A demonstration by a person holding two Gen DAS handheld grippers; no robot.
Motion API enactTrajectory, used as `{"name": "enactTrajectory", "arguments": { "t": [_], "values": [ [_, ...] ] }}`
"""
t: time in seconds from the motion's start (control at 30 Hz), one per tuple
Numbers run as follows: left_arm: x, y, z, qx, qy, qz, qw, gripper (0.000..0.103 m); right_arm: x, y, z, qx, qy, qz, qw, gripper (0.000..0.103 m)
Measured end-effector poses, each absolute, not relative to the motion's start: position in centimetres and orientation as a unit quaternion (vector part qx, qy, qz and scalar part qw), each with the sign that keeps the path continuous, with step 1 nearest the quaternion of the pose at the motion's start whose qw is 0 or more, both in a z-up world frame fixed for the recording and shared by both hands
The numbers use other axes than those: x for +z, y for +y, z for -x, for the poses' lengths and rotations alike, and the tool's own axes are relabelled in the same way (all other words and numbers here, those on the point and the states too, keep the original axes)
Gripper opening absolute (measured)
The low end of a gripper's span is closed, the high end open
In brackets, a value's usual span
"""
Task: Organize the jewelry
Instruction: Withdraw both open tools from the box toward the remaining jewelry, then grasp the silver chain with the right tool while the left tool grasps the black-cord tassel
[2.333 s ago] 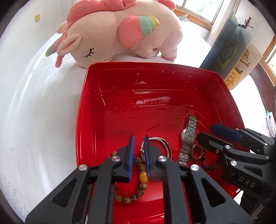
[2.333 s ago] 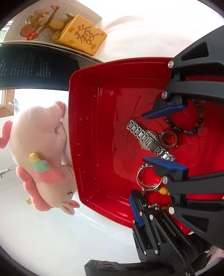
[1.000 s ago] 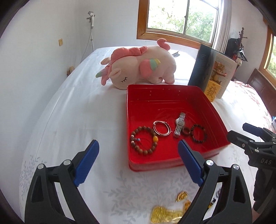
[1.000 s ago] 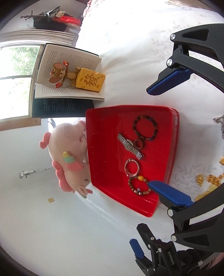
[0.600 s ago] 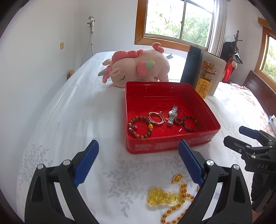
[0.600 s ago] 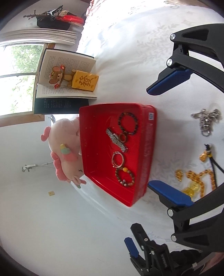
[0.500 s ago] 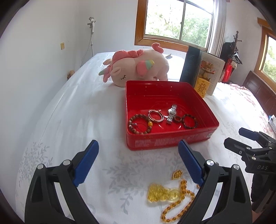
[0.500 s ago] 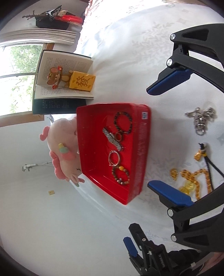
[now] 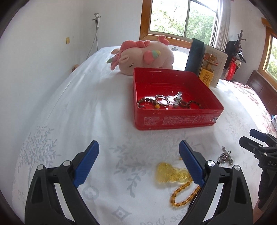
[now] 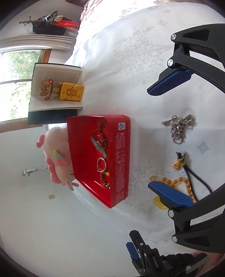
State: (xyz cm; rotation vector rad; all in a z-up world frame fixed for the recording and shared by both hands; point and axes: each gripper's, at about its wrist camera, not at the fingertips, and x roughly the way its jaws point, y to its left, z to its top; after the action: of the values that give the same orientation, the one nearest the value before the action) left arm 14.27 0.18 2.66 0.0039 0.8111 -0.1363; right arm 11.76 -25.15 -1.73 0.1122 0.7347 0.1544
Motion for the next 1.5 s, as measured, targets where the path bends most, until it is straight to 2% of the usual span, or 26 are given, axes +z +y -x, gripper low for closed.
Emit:
{"name": "enactTrajectory", "arguments": {
  "t": [0.43, 0.67, 0.9, 0.97, 1.0, 1.23, 1.3, 1.37, 1.5],
  "values": [
    [-0.9, 0.5, -14.8, -0.072, 0.462, 0.008, 0.884, 0.092, -4.3, -27.1, -10.9, 0.066, 0.397, -0.076, 0.912, 0.099],
    [-2.9, -1.5, -15.9, -0.096, 0.500, 0.004, 0.861, 0.092, -5.7, -27.8, -11.1, 0.076, 0.416, -0.094, 0.901, 0.083],
    [-3.4, -3.7, -15.1, -0.146, 0.528, 0.021, 0.836, 0.091, -6.2, -28.4, -11.0, 0.079, 0.420, -0.101, 0.898, 0.079],
    [-3.6, -4.2, -15.0, -0.148, 0.544, 0.030, 0.825, 0.079, -6.2, -28.6, -11.1, 0.078, 0.419, -0.101, 0.899, 0.079],
    [-3.7, -4.3, -15.0, -0.146, 0.550, 0.033, 0.822, 0.077, -6.2, -28.6, -11.1, 0.078, 0.419, -0.102, 0.899, 0.079],
    [-4.7, -5.9, -14.9, -0.142, 0.569, 0.033, 0.809, 0.077, -6.4, -28.7, -10.9, 0.086, 0.421, -0.101, 0.897, 0.079],
    [-4.9, -6.4, -14.7, -0.141, 0.568, 0.025, 0.810, 0.077, -6.6, -28.7, -10.9, 0.089, 0.424, -0.102, 0.895, 0.075],
    [-5.0, -6.5, -14.8, -0.138, 0.569, 0.025, 0.810, 0.077, -7.0, -28.9, -11.2, 0.102, 0.435, -0.115, 0.887, 0.063],
    [-5.3, -6.6, -15.6, -0.131, 0.571, 0.033, 0.810, 0.076, -8.0, -29.3, -12.1, 0.108, 0.457, -0.132, 0.873, 0.061]
  ]
}}
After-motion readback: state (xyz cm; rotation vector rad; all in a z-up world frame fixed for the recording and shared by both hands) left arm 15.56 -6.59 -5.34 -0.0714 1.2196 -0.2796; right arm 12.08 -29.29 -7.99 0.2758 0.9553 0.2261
